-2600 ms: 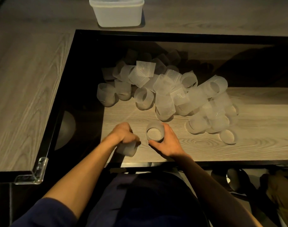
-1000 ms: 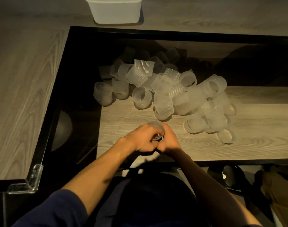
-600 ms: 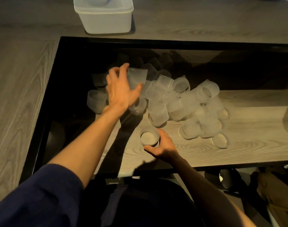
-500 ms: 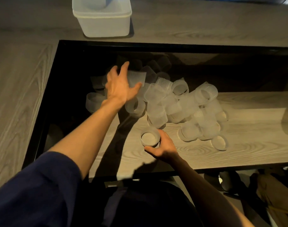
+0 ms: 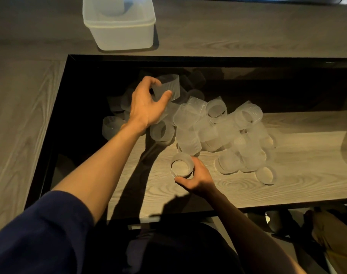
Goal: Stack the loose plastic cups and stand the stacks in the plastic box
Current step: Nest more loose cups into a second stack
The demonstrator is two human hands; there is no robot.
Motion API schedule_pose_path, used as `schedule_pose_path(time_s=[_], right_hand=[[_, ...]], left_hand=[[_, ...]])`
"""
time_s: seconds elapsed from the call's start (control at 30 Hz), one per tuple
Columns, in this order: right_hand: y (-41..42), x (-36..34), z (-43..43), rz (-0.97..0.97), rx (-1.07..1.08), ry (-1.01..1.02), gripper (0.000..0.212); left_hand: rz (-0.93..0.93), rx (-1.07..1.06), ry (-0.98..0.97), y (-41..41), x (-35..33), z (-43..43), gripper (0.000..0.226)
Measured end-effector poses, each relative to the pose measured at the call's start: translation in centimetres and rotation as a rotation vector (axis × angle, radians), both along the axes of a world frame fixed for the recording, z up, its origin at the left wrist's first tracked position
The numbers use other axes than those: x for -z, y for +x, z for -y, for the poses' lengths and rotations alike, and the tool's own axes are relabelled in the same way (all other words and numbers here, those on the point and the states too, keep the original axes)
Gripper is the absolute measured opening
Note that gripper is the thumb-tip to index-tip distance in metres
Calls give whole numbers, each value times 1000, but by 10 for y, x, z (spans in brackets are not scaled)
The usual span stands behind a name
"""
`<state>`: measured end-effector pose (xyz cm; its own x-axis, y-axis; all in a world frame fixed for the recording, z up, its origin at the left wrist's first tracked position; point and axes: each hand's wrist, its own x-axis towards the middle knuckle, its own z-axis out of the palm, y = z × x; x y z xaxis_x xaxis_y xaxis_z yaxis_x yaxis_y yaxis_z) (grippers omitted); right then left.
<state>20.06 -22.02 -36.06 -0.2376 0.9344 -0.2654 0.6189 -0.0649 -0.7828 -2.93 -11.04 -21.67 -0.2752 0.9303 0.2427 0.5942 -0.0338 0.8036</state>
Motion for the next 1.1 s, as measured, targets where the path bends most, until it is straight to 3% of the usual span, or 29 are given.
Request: schedule_pose_path(time_s=[0.13, 0.27, 0.63, 0.8, 0.97, 1.1], right_hand=[[-1, 1, 1, -6, 11, 6, 74], [-5, 1, 2, 15, 14, 3, 73], [-10, -4, 14, -8, -41, 21, 73], [-10, -1, 18, 21, -44, 31, 77], [-11, -11, 19, -5, -83, 68, 60], [-11, -8, 21, 5, -88, 64, 68]], left_hand=[[177, 62, 113, 5, -12, 25, 64], [207, 167, 28, 18, 5, 64, 81], [24, 362, -254, 35, 72, 149, 88], [12, 345, -280, 41, 81, 156, 87], [-11, 390, -277, 45, 82, 160, 87], [-37, 390, -282, 44, 83, 163, 90]])
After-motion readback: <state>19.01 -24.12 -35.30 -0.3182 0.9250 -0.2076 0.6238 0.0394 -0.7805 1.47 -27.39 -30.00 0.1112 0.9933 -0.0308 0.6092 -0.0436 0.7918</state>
